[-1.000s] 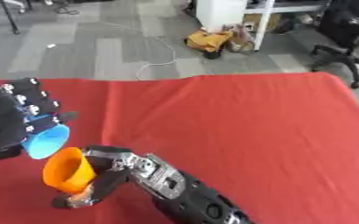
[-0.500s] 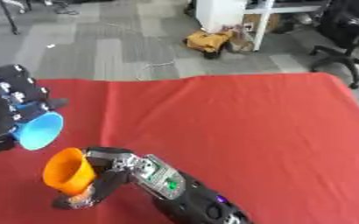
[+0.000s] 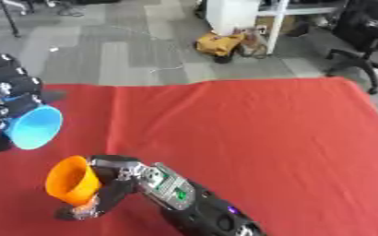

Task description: Pour the contents of one cup into another cup.

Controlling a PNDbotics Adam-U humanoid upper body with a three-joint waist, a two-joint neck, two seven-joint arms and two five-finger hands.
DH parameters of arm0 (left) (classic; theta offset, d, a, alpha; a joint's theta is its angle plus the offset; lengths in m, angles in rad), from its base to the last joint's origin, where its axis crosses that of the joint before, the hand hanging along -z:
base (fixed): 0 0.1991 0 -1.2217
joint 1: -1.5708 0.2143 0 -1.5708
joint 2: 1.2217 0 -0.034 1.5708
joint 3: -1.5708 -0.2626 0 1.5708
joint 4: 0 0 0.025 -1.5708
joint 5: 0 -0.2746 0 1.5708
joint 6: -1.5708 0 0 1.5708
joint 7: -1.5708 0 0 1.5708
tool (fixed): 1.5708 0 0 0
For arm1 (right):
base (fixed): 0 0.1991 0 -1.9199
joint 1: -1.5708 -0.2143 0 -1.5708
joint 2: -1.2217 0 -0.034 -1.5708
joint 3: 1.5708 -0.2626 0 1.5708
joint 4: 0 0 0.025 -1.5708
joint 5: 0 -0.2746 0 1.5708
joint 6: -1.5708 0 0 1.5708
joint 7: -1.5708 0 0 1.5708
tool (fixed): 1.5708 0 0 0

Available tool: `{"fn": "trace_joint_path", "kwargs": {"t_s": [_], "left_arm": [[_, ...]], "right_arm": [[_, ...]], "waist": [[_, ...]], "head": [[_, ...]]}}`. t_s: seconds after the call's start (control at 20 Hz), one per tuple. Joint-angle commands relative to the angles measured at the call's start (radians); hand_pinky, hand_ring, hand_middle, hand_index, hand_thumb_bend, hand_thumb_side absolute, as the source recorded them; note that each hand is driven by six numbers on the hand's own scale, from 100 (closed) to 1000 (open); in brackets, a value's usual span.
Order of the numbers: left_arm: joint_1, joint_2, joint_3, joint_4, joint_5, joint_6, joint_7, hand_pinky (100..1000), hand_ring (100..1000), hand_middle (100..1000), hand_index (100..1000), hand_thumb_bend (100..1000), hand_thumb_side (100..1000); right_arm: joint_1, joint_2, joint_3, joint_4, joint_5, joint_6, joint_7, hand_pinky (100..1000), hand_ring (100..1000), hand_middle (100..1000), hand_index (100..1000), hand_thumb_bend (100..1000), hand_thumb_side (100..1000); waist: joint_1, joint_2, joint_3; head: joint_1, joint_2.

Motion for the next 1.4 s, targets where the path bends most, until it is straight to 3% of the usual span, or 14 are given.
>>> {"fn": "trace_joint_path", "kwargs": {"t_s": [0.05, 0.3, 0.4, 0.45, 0.6, 0.65, 0.75, 0.95, 1.25, 1.3, 1.4], "left_arm": [[-0.013, 0.005, -0.011, 0.025, -0.033, -0.033, 0.006, 581, 328, 346, 757, 712, 100], [-0.009, 0.002, 0.020, 0.035, -0.016, -0.009, 0.024, 573, 330, 347, 753, 708, 100], [-0.009, 0.002, 0.027, 0.033, -0.002, -0.002, 0.023, 571, 331, 347, 752, 706, 100], [-0.008, 0.002, 0.030, 0.032, 0.005, 0.001, 0.022, 568, 331, 348, 751, 706, 100], [-0.003, 0.002, 0.040, 0.031, 0.026, 0.009, 0.016, 565, 331, 347, 749, 705, 100], [-0.001, 0.003, 0.042, 0.032, 0.032, 0.011, 0.013, 565, 331, 347, 749, 705, 100], [0.001, 0.004, 0.048, 0.033, 0.041, 0.015, 0.009, 563, 330, 347, 748, 705, 100], [0.008, 0.003, 0.061, 0.032, 0.062, 0.027, 0.002, 557, 330, 347, 745, 703, 100], [0.018, 0.003, 0.088, 0.033, 0.139, 0.055, -0.024, 547, 331, 351, 739, 702, 100], [0.028, -0.006, 0.098, 0.041, 0.149, 0.061, -0.033, 472, 386, 422, 686, 684, 100], [0.068, -0.046, 0.139, 0.081, 0.177, 0.086, -0.059, 475, 434, 470, 677, 652, 100]], "right_arm": [[-0.017, -0.009, -0.006, -0.009, 0.002, -0.003, 0.000, 565, 452, 466, 741, 329, 100], [-0.014, -0.010, -0.017, 0.002, 0.018, -0.013, -0.019, 574, 461, 465, 740, 329, 100], [-0.013, -0.010, -0.029, 0.013, 0.043, -0.029, -0.050, 598, 496, 472, 745, 330, 100], [-0.012, -0.010, -0.037, 0.019, 0.062, -0.042, -0.071, 628, 535, 485, 753, 288, 100], [-0.010, -0.009, -0.065, 0.044, 0.149, -0.099, -0.165, 765, 710, 631, 872, 467, 100], [-0.009, -0.008, -0.070, 0.052, 0.179, -0.120, -0.188, 822, 775, 718, 927, 556, 100], [-0.007, -0.006, -0.082, 0.070, 0.236, -0.160, -0.225, 877, 838, 788, 958, 631, 100], [-0.002, -0.001, -0.101, 0.103, 0.298, -0.203, -0.264, 881, 843, 801, 968, 622, 100], [0.004, -0.002, -0.117, 0.119, 0.305, -0.213, -0.263, 876, 839, 797, 968, 654, 100], [0.003, -0.006, -0.123, 0.119, 0.303, -0.213, -0.264, 868, 828, 783, 966, 650, 100], [0.001, -0.008, -0.127, 0.117, 0.300, -0.211, -0.261, 868, 827, 780, 966, 647, 100]], "waist": [[0.003, -0.017, 0.002], [0.003, -0.018, 0.002], [0.003, -0.019, 0.000], [0.003, -0.020, -0.001], [0.003, -0.021, -0.002], [0.004, -0.022, -0.003], [0.005, -0.023, -0.004], [0.008, -0.026, -0.006], [0.008, -0.030, -0.006], [0.002, -0.025, 0.000], [-0.004, -0.021, 0.004]], "head": [[-0.002, 0.001], [-0.002, 0.000], [-0.001, -0.001], [0.000, -0.002], [0.003, -0.003], [0.003, -0.003], [0.004, -0.004], [0.005, -0.004], [0.005, -0.003], [-0.002, -0.009], [-0.007, -0.014]]}}
